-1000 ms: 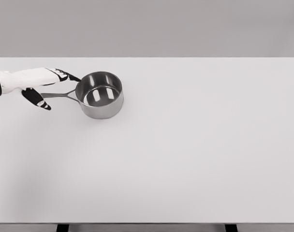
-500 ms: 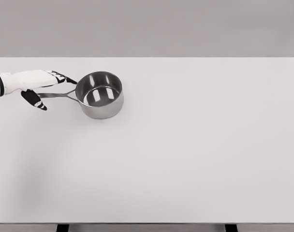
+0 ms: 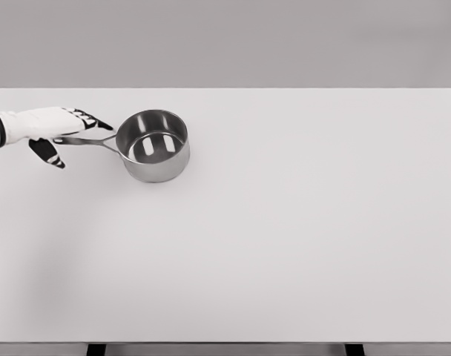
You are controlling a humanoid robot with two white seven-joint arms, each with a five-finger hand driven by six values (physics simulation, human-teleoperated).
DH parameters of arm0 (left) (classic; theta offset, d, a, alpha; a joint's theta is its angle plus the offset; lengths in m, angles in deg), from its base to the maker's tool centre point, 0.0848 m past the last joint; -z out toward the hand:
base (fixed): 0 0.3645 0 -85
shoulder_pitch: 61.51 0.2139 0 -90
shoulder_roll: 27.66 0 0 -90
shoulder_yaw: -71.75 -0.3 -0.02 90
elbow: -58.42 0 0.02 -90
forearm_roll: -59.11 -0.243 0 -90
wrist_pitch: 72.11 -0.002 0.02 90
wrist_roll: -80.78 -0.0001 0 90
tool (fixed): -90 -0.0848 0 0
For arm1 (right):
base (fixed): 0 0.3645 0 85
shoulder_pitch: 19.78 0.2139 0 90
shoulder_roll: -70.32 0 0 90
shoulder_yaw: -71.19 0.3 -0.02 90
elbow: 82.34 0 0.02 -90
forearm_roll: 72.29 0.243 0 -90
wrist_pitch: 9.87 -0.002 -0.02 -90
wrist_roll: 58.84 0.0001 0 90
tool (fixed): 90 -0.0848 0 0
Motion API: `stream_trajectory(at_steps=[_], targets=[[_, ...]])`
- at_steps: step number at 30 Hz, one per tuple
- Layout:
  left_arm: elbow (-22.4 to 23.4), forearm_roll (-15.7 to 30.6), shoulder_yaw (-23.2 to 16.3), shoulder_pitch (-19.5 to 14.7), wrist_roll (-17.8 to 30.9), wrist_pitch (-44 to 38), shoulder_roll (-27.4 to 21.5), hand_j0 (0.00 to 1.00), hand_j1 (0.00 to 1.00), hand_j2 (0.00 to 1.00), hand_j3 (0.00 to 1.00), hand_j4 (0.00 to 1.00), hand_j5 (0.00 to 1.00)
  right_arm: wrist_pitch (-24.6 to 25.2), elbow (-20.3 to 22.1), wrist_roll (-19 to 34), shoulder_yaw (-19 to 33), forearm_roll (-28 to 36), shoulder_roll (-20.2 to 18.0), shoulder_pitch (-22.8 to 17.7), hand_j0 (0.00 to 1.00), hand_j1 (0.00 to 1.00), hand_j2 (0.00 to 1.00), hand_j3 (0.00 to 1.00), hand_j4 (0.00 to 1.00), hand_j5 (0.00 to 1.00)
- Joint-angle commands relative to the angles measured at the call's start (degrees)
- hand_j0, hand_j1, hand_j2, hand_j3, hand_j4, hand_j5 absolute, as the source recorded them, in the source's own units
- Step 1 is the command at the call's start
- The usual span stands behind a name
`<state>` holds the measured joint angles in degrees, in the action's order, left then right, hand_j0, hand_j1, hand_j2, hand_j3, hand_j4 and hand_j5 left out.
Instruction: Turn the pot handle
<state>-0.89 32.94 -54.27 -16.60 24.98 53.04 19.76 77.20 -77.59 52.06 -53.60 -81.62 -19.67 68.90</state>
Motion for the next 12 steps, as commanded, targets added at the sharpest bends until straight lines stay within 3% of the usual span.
stream_trajectory(at_steps=[1,5,8,12], targets=[[-0.27,1.30,1.03,0.00,-0.10,-0.15,-0.65,1.00,1.00,1.00,1.00,1.00,1.00,0.03,-0.01,0.02,-0.01,0.02,-0.01,0.00,1.00,1.00,1.00,1.00,1.00,1.00],[0.08,13.34,0.59,0.70,-0.10,-0.15,-7.16,1.00,1.00,1.00,1.00,1.00,1.00,-0.06,-0.01,0.02,-0.01,0.02,-0.01,0.00,1.00,1.00,1.00,1.00,1.00,1.00],[0.60,14.31,0.42,0.70,-0.01,-0.15,-7.51,1.00,1.00,1.00,1.00,1.00,1.00,0.03,-0.01,0.02,-0.01,0.02,-0.01,-0.09,1.00,1.00,1.00,1.00,1.00,1.00],[4.56,14.40,0.42,0.62,-0.10,-0.15,-6.90,1.00,1.00,1.00,1.00,1.00,1.00,-0.06,-0.01,0.02,-0.01,0.02,-0.01,-0.09,1.00,1.00,1.00,1.00,1.00,1.00]])
